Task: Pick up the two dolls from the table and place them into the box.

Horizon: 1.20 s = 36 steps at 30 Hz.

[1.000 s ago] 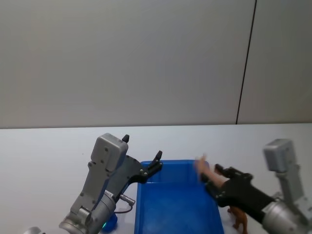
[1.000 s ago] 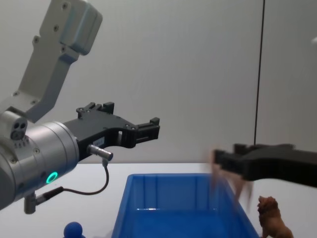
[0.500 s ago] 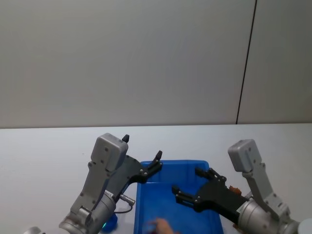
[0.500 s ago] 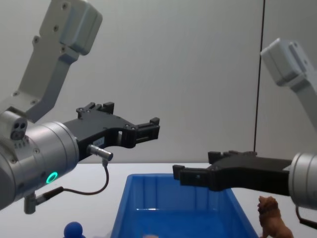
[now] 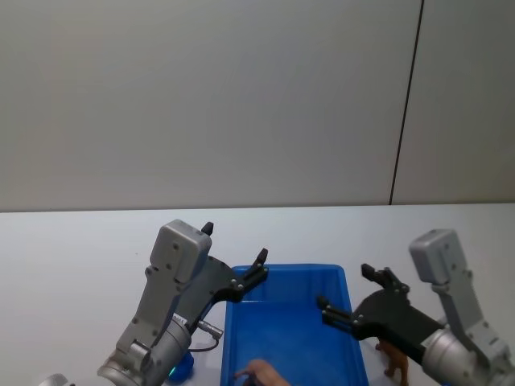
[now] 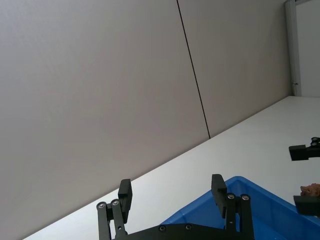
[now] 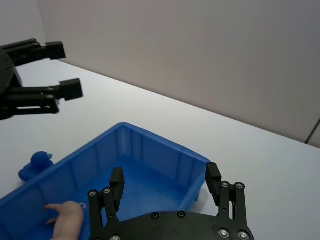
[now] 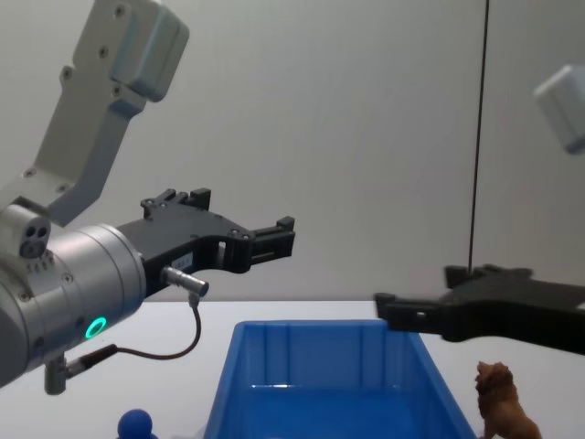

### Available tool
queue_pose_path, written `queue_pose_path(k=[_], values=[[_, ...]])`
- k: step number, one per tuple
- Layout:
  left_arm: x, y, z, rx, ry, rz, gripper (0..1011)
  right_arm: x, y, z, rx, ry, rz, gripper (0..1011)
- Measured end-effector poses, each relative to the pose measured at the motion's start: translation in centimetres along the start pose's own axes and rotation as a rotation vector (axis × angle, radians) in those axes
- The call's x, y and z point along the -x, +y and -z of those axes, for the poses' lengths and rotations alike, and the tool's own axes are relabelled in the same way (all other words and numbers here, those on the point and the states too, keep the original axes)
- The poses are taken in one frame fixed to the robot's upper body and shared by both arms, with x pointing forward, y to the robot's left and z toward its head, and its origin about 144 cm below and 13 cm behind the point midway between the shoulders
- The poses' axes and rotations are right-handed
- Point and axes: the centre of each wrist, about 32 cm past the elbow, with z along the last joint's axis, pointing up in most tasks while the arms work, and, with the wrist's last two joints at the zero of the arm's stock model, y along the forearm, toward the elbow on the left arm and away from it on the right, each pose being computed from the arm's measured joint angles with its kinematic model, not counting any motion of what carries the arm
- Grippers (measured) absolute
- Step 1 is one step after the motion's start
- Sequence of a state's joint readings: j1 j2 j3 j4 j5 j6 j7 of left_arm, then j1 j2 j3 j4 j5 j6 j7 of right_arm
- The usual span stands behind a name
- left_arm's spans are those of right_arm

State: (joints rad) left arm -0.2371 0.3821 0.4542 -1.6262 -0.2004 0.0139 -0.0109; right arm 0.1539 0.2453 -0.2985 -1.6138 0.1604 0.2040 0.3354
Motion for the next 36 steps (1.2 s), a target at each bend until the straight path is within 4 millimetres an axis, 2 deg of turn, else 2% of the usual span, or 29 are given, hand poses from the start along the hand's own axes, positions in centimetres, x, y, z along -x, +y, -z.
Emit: queue_pose_path(k=[20,33,36], values=[[0.0,0.0,0.0,0.0,0.0,0.0,1001,-1.1,-3.9,3.2,0.112,0.09,0.135,1001],[0.0,0.0,0.0,0.0,0.0,0.0,1001,-1.2,-4.4,5.4,0.185,0.136,0.172,1001],[0.0,0.0,0.0,0.0,0.0,0.0,1001,-1.1,-4.4,5.7,0.199,0.147,0.173,961]])
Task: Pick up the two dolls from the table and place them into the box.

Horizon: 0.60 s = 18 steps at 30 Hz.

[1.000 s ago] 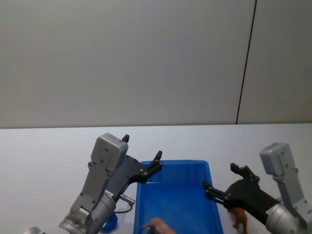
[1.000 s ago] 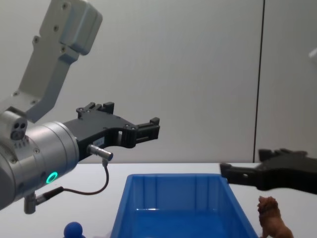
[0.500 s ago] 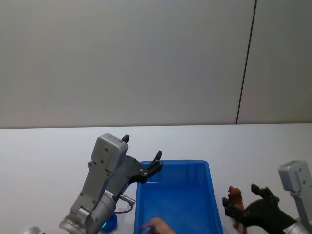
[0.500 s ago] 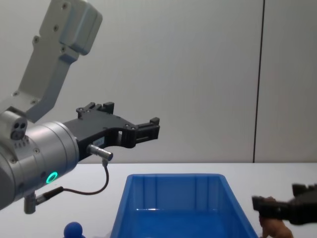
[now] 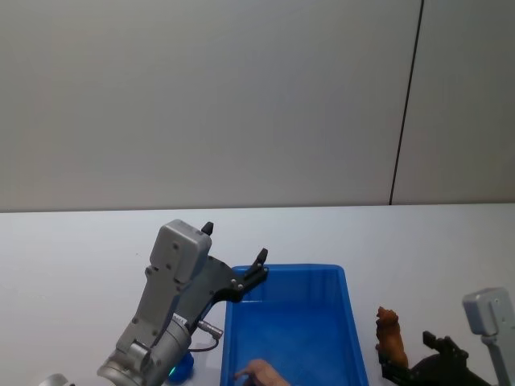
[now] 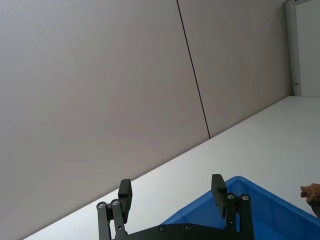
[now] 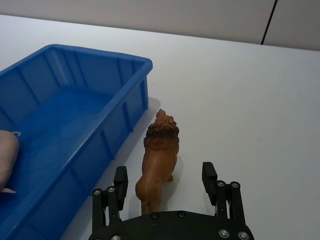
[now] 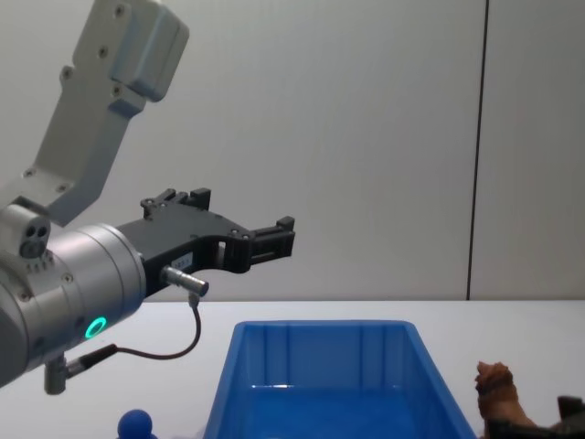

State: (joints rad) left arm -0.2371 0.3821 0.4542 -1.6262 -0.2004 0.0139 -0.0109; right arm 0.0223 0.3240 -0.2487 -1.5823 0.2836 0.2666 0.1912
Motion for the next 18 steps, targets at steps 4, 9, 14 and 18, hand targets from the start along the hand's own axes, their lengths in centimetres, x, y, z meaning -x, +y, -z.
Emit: queue_pose_path(k=[4,9,14,18], values=[[0.0,0.0,0.0,0.0,0.0,0.0,1002,0.06,0.21,0.22,0.012,0.013,-0.004,878],[0.0,0.0,0.0,0.0,0.0,0.0,1001,0.21,0.51,0.32,0.022,0.028,-0.019,710],[0.0,0.0,0.0,0.0,0.0,0.0,1001,0.27,0.69,0.34,0.03,0.038,-0.028,572],[0.0,0.0,0.0,0.0,0.0,0.0,1001,0.27,0.81,0.3,0.034,0.043,-0.031,429]])
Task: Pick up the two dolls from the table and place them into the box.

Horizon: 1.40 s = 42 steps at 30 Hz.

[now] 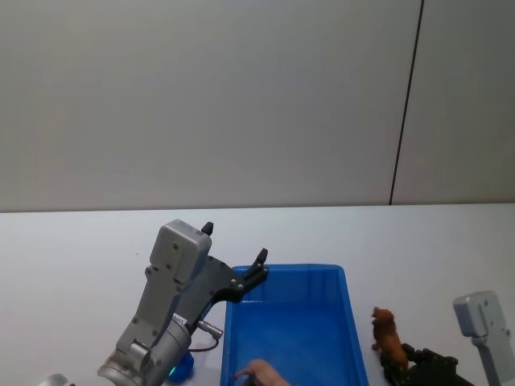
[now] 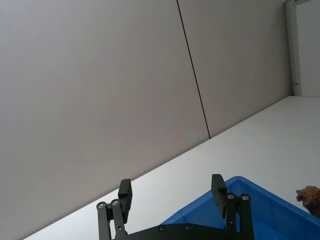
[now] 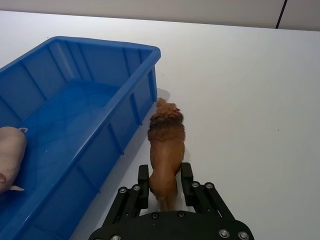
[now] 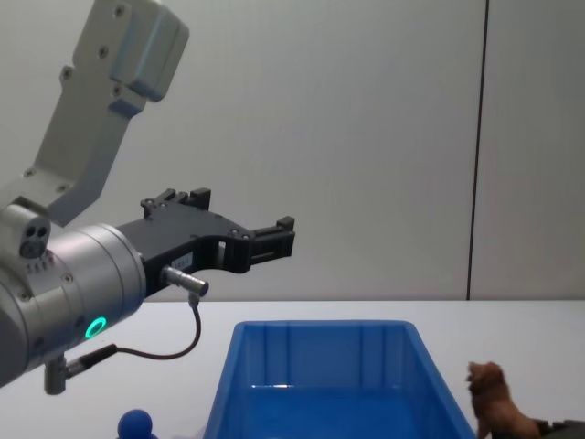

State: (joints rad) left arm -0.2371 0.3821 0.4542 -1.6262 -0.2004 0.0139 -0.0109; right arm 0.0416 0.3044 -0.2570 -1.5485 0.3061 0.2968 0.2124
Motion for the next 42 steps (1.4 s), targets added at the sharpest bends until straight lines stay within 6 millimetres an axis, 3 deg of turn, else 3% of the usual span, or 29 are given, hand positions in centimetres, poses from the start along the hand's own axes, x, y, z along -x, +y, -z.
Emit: queue_pose_path(k=[5,17,29,42], values=[[0.0,0.0,0.0,0.0,0.0,0.0,1001,-0.1,0.0,-0.2,-0.007,-0.001,0.005,295],[0.0,0.0,0.0,0.0,0.0,0.0,1001,0.1,-0.4,-1.7,-0.096,-0.055,0.036,295],[0.0,0.0,0.0,0.0,0.0,0.0,1001,0.7,-0.7,-4.7,-0.229,-0.135,0.008,296],[0.0,0.0,0.0,0.0,0.0,0.0,1001,2.1,1.3,-6.9,-0.229,-0.172,-0.13,306]])
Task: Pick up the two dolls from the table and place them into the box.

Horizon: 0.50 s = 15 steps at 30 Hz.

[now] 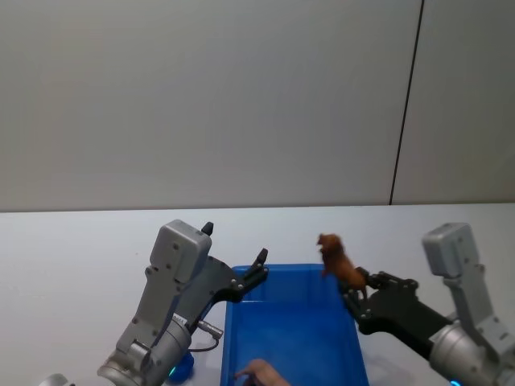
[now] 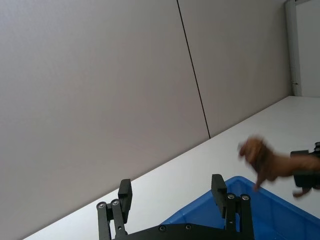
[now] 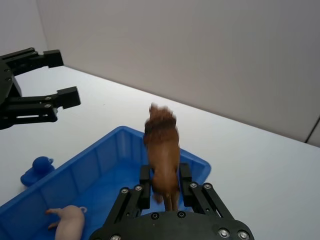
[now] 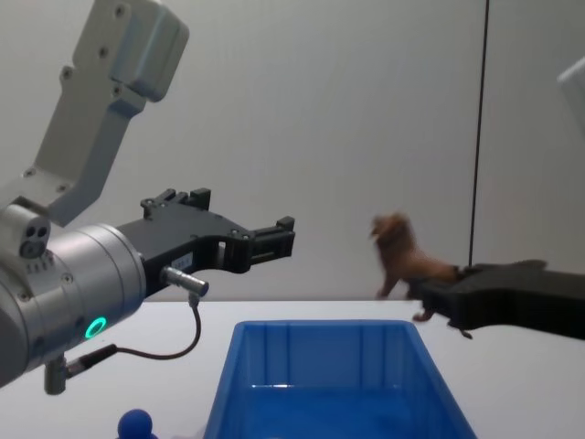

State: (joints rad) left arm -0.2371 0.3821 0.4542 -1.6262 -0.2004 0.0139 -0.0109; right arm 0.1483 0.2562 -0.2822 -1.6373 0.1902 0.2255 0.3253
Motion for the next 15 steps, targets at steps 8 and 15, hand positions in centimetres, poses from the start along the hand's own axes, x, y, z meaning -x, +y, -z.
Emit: queue_pose_path(k=[8,15], values=[[0.0,0.0,0.0,0.0,0.0,0.0,1001,0.6,1.5,0.2,0.039,0.009,-0.06,559],[0.0,0.0,0.0,0.0,0.0,0.0,1001,0.5,1.9,0.6,0.064,0.013,-0.075,759]])
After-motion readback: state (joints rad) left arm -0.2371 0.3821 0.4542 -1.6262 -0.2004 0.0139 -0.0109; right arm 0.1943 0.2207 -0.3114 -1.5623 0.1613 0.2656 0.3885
